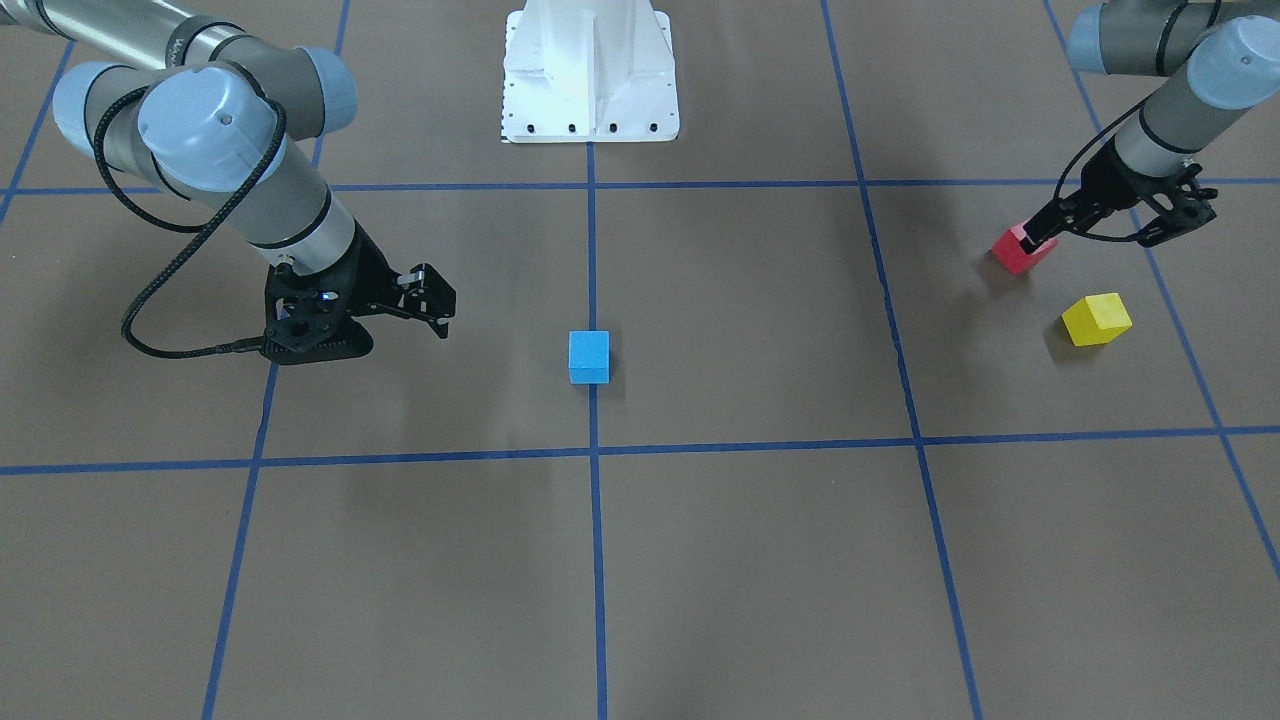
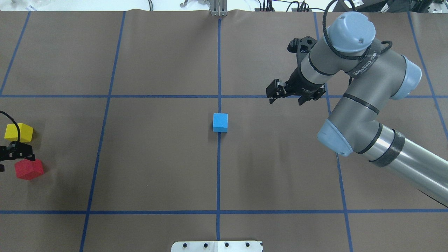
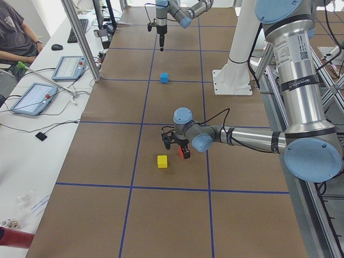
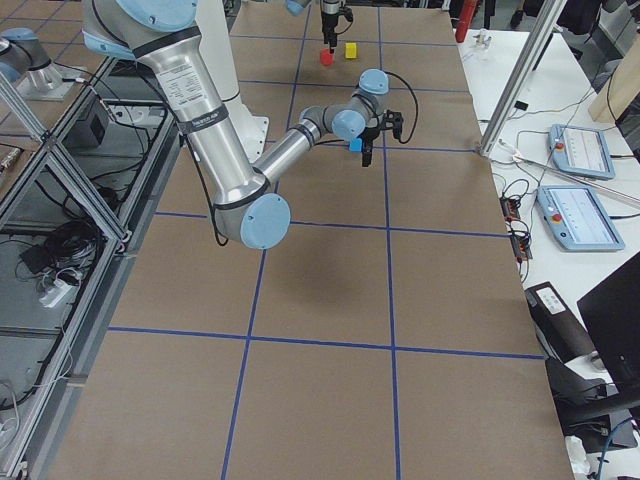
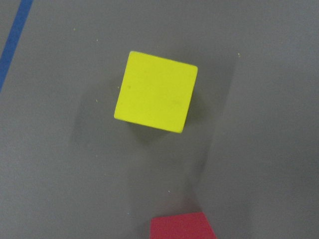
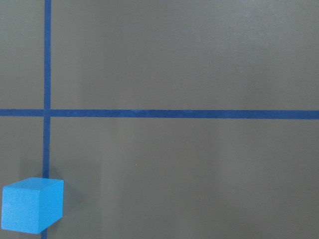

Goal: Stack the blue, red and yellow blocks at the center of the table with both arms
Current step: 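Lower the left gripper onto the red cube and grasp it while the right gripper withdraws, then carry the red cube with the left gripper over the blue cube, then lower the red cube onto the blue cube and open the left gripper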

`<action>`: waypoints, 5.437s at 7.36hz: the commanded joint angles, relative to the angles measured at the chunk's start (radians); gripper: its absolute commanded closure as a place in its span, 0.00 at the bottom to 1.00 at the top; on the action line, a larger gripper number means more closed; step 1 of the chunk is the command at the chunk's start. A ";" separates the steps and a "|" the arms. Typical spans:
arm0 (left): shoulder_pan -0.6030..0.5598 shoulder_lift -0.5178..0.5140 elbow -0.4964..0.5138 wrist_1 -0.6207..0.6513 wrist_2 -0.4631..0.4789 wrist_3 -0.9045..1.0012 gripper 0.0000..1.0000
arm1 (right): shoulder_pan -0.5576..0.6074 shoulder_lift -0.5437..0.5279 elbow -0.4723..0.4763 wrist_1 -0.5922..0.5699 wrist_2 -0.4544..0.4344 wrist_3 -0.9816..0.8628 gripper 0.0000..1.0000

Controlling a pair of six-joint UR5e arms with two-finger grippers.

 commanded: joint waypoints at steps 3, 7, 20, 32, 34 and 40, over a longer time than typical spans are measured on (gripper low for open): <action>0.073 -0.004 0.032 -0.004 0.044 -0.029 0.01 | 0.004 -0.014 0.008 0.001 -0.001 0.000 0.00; 0.072 -0.025 -0.041 0.007 -0.003 -0.024 1.00 | 0.041 -0.043 0.027 0.001 0.010 -0.002 0.00; 0.269 -1.297 0.521 0.671 0.177 0.285 1.00 | 0.273 -0.429 0.112 0.015 0.011 -0.467 0.00; 0.276 -1.296 0.552 0.643 0.177 0.205 1.00 | 0.273 -0.429 0.112 0.015 0.011 -0.464 0.00; 0.277 -1.296 0.554 0.643 0.177 0.182 1.00 | 0.271 -0.427 0.112 0.015 0.011 -0.464 0.00; 0.290 -1.291 0.557 0.595 0.217 0.138 0.01 | 0.271 -0.427 0.112 0.015 0.011 -0.464 0.00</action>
